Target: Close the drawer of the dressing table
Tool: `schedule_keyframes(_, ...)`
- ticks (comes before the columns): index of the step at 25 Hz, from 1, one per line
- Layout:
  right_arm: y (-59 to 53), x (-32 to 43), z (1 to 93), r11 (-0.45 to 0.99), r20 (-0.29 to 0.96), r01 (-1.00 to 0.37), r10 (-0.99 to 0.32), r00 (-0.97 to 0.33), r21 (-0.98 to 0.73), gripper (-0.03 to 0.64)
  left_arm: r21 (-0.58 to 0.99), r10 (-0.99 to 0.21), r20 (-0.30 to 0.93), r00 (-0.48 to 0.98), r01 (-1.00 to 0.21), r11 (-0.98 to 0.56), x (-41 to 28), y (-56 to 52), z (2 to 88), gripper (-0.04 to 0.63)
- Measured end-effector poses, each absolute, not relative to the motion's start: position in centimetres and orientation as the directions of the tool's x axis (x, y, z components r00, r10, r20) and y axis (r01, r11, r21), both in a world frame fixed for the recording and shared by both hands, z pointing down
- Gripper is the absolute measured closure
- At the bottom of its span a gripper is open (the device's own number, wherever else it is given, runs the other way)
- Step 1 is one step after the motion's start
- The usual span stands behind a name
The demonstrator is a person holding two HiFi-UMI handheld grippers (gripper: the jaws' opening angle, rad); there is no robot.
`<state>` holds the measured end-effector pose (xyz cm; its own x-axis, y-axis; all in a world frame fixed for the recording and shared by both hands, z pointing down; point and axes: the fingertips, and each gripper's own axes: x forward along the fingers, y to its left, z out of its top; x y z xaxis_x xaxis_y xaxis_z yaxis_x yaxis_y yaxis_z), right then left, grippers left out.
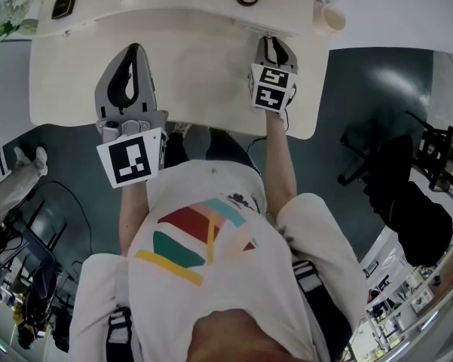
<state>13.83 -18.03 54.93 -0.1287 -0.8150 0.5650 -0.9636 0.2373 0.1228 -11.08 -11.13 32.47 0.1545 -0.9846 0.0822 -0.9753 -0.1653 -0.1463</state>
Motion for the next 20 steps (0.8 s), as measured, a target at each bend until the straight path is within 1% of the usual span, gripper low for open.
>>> schedule_keyframes(6,-18.7,13.9,54.9,0.242,0.564,-0.961,-0.816,-0.128,0.131,0.549,-0.170,-0.980,0.110,0.164,-0.969,-0.181,-11.2,-11.1,33.1,0.589)
schedule_keyframes(12,-19.3,13.8,54.8,0.254,0.558,-0.953,-0.820,-0.123,0.163,0.563,-0.145,-0.987,0.088,0.137,-0.978,-0.149,-11.3,-11.7,32.7,0.589)
schedule_keyframes(20,-19.1,14.1,54.8,0.254,0.556,-0.956,-0.820,-0.133,0.146,0.561,-0.169,-0.982,0.119,0.149,-0.971,-0.167,-11.3,-11.2,33.5,0.589)
